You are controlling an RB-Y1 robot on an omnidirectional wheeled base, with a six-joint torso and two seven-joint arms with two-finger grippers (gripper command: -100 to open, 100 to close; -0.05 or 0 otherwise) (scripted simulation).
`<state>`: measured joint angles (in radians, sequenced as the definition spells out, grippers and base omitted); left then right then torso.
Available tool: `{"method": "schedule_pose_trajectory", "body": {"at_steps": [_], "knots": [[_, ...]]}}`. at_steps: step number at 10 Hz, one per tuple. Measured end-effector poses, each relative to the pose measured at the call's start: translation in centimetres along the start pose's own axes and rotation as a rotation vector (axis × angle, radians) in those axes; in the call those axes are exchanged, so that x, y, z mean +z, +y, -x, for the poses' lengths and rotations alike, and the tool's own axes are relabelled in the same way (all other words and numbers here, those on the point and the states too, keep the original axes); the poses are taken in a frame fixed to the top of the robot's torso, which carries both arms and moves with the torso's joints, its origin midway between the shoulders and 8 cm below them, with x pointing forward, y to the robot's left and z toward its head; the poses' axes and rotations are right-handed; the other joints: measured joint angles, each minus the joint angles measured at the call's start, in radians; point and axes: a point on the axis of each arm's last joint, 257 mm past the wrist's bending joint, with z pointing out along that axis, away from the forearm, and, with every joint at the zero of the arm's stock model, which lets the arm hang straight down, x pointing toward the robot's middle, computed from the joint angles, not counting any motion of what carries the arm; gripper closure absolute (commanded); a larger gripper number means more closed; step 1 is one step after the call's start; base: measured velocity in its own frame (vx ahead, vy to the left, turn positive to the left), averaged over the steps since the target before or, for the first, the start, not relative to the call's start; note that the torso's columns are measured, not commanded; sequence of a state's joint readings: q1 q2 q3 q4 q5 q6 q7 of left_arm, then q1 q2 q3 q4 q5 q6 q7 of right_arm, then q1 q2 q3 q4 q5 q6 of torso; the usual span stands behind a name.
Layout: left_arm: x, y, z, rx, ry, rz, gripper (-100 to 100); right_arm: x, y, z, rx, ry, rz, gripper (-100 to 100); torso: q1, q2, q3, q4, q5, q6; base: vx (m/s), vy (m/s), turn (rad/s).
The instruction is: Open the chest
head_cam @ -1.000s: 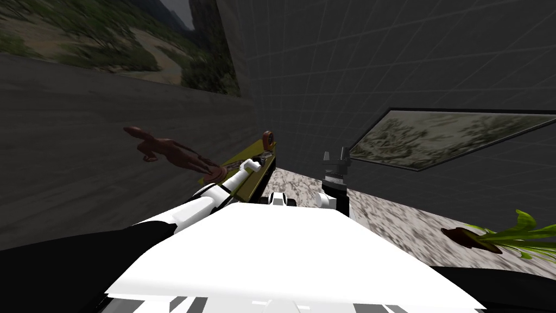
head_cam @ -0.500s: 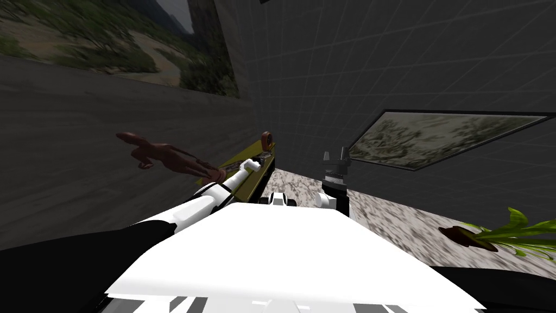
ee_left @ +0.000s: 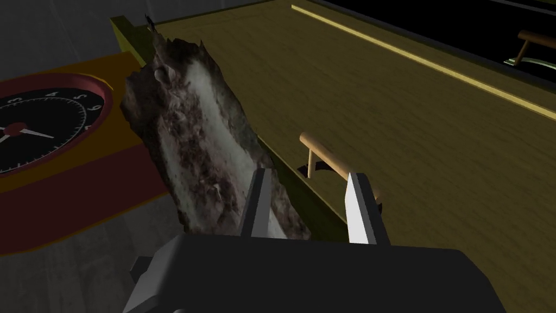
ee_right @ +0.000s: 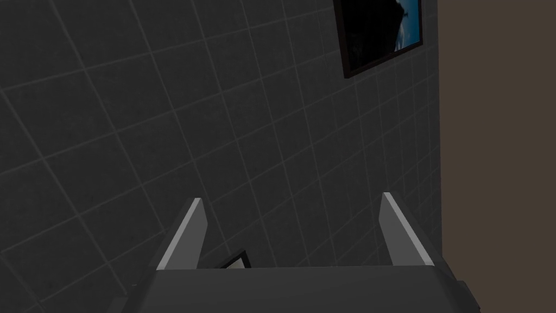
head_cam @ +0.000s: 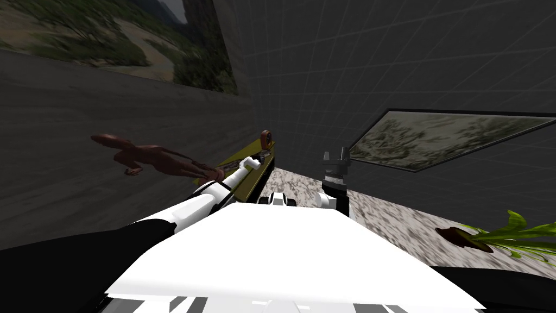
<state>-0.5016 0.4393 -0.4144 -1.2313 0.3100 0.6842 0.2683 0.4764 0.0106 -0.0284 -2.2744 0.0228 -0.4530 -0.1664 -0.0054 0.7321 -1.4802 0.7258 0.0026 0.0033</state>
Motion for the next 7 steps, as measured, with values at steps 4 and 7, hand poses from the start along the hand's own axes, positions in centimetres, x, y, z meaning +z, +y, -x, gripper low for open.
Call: {"method": "schedule_pose_trajectory", "body": {"at_steps": [4, 7], "knots": [[0.1, 1.6, -0.4, 0.002, 0.001, 0.032, -100, 0.0, 0.0, 0.0, 0.000, 0.000, 0.000, 0, 0.010, 0.005, 0.004, 0.012, -0.001, -0.004, -0.036, -0.114, -0.006], [-0.3, 1.8, -0.4, 0.019, 0.002, 0.064, -100, 0.0, 0.0, 0.0, -0.001, 0.000, 0.000, 0, 0.007, 0.004, 0.003, 0.012, -0.002, -0.003, 0.049, 0.004, -0.005]]}}
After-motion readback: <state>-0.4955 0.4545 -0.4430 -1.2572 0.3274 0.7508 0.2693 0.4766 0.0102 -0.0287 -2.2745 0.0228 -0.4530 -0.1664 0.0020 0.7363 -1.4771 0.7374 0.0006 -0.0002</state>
